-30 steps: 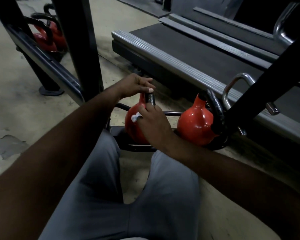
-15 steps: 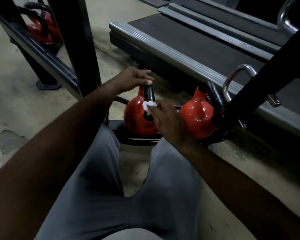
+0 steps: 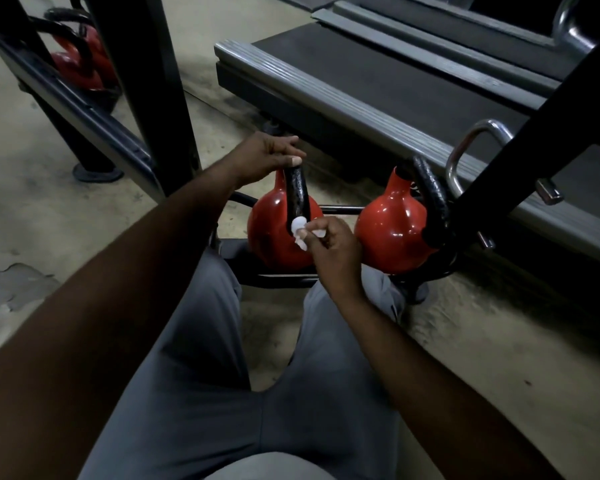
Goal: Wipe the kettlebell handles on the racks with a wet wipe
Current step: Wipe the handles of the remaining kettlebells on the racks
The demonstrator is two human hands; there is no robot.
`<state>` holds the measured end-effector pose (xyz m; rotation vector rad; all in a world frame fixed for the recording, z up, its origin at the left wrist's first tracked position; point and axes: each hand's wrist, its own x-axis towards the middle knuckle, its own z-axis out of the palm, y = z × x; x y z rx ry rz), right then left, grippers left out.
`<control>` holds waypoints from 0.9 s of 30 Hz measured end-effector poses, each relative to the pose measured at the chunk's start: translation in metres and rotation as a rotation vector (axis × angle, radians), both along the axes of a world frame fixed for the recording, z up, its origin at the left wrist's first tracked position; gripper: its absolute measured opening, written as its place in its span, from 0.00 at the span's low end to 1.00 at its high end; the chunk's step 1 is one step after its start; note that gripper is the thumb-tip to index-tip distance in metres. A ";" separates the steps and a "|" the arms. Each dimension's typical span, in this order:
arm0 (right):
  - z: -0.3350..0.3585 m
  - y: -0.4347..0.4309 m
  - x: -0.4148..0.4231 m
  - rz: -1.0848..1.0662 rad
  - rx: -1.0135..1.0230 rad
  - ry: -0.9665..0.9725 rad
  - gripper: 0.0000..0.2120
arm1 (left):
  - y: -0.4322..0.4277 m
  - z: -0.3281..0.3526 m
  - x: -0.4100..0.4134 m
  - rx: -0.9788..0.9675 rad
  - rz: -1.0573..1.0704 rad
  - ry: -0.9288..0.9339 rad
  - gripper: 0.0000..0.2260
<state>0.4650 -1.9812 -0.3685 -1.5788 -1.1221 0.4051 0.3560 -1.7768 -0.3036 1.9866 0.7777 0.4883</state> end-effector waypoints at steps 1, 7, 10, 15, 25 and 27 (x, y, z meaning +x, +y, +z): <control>-0.006 0.000 0.000 -0.022 -0.040 0.196 0.03 | -0.001 -0.001 0.000 -0.001 0.001 0.001 0.11; 0.013 0.032 0.018 0.132 -0.227 0.592 0.09 | -0.003 0.001 0.001 0.020 0.021 0.015 0.11; 0.037 0.053 0.020 0.320 -0.348 0.550 0.12 | -0.005 0.000 0.000 0.027 0.052 0.023 0.10; 0.017 0.044 0.025 0.349 -0.368 0.623 0.12 | -0.011 0.001 0.002 0.101 0.113 -0.004 0.12; 0.024 0.010 0.027 0.217 -0.282 0.542 0.07 | -0.020 -0.002 0.007 0.158 0.234 0.009 0.10; 0.027 -0.004 0.037 0.182 -0.242 0.555 0.09 | -0.024 -0.004 0.015 0.205 0.273 0.015 0.10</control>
